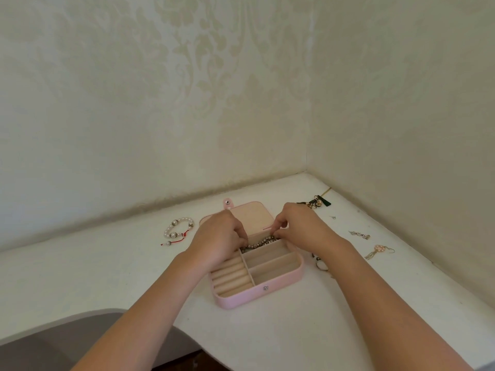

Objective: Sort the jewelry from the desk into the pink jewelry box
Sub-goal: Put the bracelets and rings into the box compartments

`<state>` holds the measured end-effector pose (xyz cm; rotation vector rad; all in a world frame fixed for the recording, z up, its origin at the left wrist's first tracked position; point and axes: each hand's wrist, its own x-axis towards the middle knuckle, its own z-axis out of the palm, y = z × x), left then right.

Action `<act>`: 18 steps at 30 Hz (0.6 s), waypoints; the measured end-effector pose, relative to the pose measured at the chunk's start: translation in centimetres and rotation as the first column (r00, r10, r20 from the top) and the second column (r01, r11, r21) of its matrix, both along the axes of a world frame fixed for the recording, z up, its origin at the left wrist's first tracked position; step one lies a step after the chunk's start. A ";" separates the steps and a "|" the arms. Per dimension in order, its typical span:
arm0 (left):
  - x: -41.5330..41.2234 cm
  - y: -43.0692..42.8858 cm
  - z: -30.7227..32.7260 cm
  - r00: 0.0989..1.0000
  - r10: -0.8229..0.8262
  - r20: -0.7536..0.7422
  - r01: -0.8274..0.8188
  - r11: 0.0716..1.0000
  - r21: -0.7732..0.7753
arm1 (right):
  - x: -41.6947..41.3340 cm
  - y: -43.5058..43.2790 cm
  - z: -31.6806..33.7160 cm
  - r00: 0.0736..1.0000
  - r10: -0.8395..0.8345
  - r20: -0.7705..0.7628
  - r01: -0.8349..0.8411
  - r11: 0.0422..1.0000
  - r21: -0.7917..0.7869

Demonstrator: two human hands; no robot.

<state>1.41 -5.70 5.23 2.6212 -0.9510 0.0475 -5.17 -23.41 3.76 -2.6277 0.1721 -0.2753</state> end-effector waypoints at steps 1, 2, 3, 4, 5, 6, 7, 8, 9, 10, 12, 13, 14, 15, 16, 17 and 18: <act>0.3 0.5 0.1 0.999 0.038 0.000 -0.038 0.999 -0.033 | 0.0 0.0 -0.1 1.000 0.011 -0.013 -0.011 1.000 -0.001; 0.9 1.1 0.2 0.997 0.081 0.007 -0.081 0.994 -0.069 | 0.1 0.0 -0.1 1.000 0.021 -0.022 -0.021 1.000 0.003; 1.7 2.0 0.3 0.991 0.130 0.012 -0.128 0.985 -0.114 | 0.1 -0.1 -0.1 0.999 0.028 -0.029 -0.027 1.000 0.012; 2.7 3.0 0.4 0.984 0.180 0.012 -0.175 0.970 -0.168 | 0.1 -0.2 -0.1 0.999 0.030 -0.032 -0.029 0.999 0.025; 3.8 4.2 0.4 0.972 0.235 0.012 -0.227 0.950 -0.214 | 0.1 -0.3 -0.1 0.999 0.028 -0.028 -0.027 0.999 0.037; 4.9 5.5 0.3 0.957 0.291 0.008 -0.281 0.930 -0.236 | 0.1 -0.4 0.0 1.000 0.017 -0.016 -0.016 0.999 0.048; 5.9 6.9 0.0 0.939 0.343 0.000 -0.334 0.916 -0.221 | 0.1 -0.3 0.0 1.000 -0.002 -0.003 0.002 0.999 0.052; 6.9 8.2 -0.3 0.925 0.379 -0.016 -0.376 0.911 -0.172 | 0.2 0.0 -0.1 1.000 -0.023 0.011 0.022 0.998 0.050; 7.8 9.5 -0.7 0.917 0.395 -0.051 -0.399 0.910 -0.116 | 0.3 0.4 -0.2 0.999 -0.038 0.026 0.037 0.998 0.050; 8.3 10.5 -1.1 0.914 0.394 -0.097 -0.402 0.912 -0.079 | 0.4 0.8 -0.3 0.999 -0.042 0.034 0.040 0.998 0.054; 8.8 11.5 -1.8 0.919 0.353 -0.173 -0.368 0.928 -0.061 | 0.7 1.7 -0.5 0.999 -0.025 0.045 0.023 0.998 0.053; 8.9 11.8 -2.3 0.925 0.335 -0.182 -0.349 0.936 -0.053 | 0.7 2.0 -0.6 0.998 -0.020 0.051 0.017 0.999 0.049; 8.9 11.9 -2.7 0.928 0.329 -0.173 -0.339 0.940 -0.033 | 0.8 2.2 -0.6 0.998 -0.024 0.056 0.021 0.999 0.048; 8.9 11.8 -3.1 0.933 0.326 -0.153 -0.333 0.943 -0.022 | 0.8 2.3 -0.6 0.997 -0.036 0.066 0.033 0.998 0.049; 8.9 11.7 -3.3 0.937 0.325 -0.132 -0.331 0.943 -0.026 | 0.8 2.3 -0.7 0.996 -0.053 0.075 0.049 0.998 0.050; 9.0 11.6 -3.4 0.938 0.323 -0.123 -0.330 0.943 -0.039 | 0.7 2.4 -0.8 0.994 -0.069 0.083 0.065 0.997 0.047; 9.1 11.5 -3.5 0.937 0.326 -0.125 -0.334 0.941 -0.049 | 0.7 2.4 -0.9 0.993 -0.081 0.089 0.078 0.996 0.037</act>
